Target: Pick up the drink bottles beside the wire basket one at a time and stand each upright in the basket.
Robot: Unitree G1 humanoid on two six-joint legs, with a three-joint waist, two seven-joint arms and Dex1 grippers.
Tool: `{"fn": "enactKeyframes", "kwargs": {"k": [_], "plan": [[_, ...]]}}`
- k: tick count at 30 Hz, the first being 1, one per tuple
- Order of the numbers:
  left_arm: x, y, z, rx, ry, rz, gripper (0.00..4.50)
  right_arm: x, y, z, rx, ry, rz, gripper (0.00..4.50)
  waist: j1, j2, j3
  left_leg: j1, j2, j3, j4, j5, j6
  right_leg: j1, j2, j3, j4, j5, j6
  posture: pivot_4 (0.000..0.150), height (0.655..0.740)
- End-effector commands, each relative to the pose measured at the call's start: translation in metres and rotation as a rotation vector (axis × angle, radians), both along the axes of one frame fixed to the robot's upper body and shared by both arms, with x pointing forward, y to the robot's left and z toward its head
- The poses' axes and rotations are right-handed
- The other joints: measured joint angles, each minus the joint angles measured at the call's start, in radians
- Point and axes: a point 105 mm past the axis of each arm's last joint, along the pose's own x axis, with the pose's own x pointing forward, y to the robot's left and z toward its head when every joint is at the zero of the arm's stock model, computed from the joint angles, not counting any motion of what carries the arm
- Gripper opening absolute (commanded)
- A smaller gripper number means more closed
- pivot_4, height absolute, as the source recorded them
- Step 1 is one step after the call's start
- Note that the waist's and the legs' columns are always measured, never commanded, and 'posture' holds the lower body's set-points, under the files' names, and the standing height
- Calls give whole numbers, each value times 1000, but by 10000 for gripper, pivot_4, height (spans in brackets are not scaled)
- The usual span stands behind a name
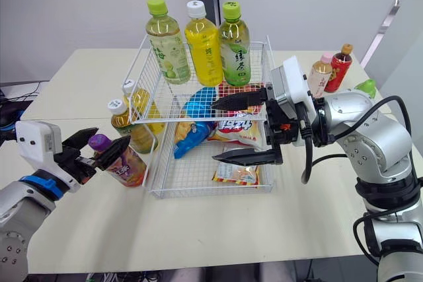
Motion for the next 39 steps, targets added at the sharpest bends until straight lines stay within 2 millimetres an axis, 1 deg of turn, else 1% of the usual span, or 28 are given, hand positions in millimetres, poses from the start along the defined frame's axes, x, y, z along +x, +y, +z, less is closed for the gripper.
{"fn": "enactKeyframes", "kwargs": {"k": [1, 6, 7, 9, 11, 14, 17, 19, 21, 24, 26, 27, 29, 31, 34, 37, 39], "plan": [[-1, -1, 7, 43, -40, -2, 29672, -6, -3, 10, 16, -67, -6, 45000, 0, 0, 0, 0, 0, 0, 0, 0, 0, 0, 0, 0, 0, 0, 0, 1500, 7400], [-1, 2, 3, 46, -27, -1, 14253, -7, -4, 10, 18, -70, -13, 45000, 0, 0, 0, 0, 0, 0, 0, 0, 0, 0, 0, 0, -1, 0, 0, 1500, 7400], [-2, 3, 4, 54, -34, -3, 13538, -6, -5, 10, 20, -72, -19, 45000, 0, 0, 0, 0, 0, 0, 0, 0, 0, 0, 0, 0, -1, 0, 0, 1500, 7400], [-5, 5, 10, 67, -61, -19, 13547, -5, -7, 11, 21, -79, -33, 45000, 0, 0, 0, 0, 0, 0, -1, 0, 0, 0, 0, 0, -2, 0, 0, 1500, 7400], [-12, 13, 23, 120, -74, -57, 13547, -3, -12, 13, 17, -86, -60, 45000, 0, 0, 0, -1, 0, 0, -1, 0, 0, 0, 0, 0, -3, 0, 0, 1500, 7400], [-21, 27, 49, 154, -92, -92, 13547, -1, -19, 14, 5, -95, -97, 45000, -1, 1, 1, -3, 3, 0, -2, 0, 0, -2, 1, -1, -6, 1, -1, 1500, 7400], [-25, 36, 84, 143, -105, -144, 13547, 1, -25, 15, 4, -93, -124, 45000, -1, 1, 1, -5, 6, -1, -2, 0, 0, -3, 2, -2, -8, 1, -2, 1500, 7400], [-26, 37, 105, 132, -110, -178, 13547, 2, -27, 16, 4, -85, -134, 45000, 1, 1, 1, -6, 7, -1, -2, 0, 0, -3, 3, -3, -8, 1, -3, 1500, 7400], [-27, 34, 129, 119, -117, -229, 13547, 2, -29, 15, 0, -87, -148, 45000, 2, 2, 2, -6, 7, -1, -2, 0, 0, -3, 4, -3, -8, 1, -2, 1500, 7400], [-23, 36, 177, 113, -190, -241, 13547, 2, -34, 16, -3, -89, -178, 45000, 1, 1, 2, -6, 6, -1, -1, 0, 0, -3, 5, -4, -8, 1, -2, 1500, 7400], [-21, 35, 205, 120, -249, -247, 13547, 8, -38, 18, -2, -87, -206, 45000, -3, 1, 3, -7, 7, -1, -2, 0, 0, -4, 7, -4, -9, 1, -1, 1500, 7400], [-20, 29, 218, 125, -272, -272, 13547, 12, -40, 19, -1, -85, -223, 45000, -4, 1, 3, -6, 7, 0, -2, 0, 0, -4, 7, -3, -8, 1, -1, 1500, 7400], [-19, 17, 236, 119, -300, -334, 13547, 16, -43, 20, 1, -85, -248, 45000, -5, 1, 3, -6, 7, 1, -3, 0, 0, -4, 8, -2, -9, 1, 0, 1500, 7400], [-15, 1, 249, 103, -312, -412, 13547, 17, -45, 20, 3, -84, -267, 45000, -5, 1, 3, -6, 7, 2, -3, 0, 0, -4, 8, -2, -8, 1, 0, 1500, 7400], [-7, -36, 266, 75, -308, -570, 13547, 18, -48, 19, 5, -82, -294, 45000, 1, 1, 3, -8, 7, -1, -2, 0, 0, -4, 10, -3, -8, -1, 4, 1500, 7400], [6, -70, 278, 52, -296, -689, 13547, 19, -51, 19, 12, -80, -323, 45000, 3, 0, 4, -9, 6, -2, 0, 0, 0, -4, 10, -4, -8, 0, 5, 1500, 7400], [15, -91, 274, 75, -263, -760, 13547, 20, -53, 19, 16, -78, -344, 45000, -2, 1, 4, -9, 6, 0, 0, 0, 0, -4, 10, -2, -8, 0, 5, 1500, 7400]]}}
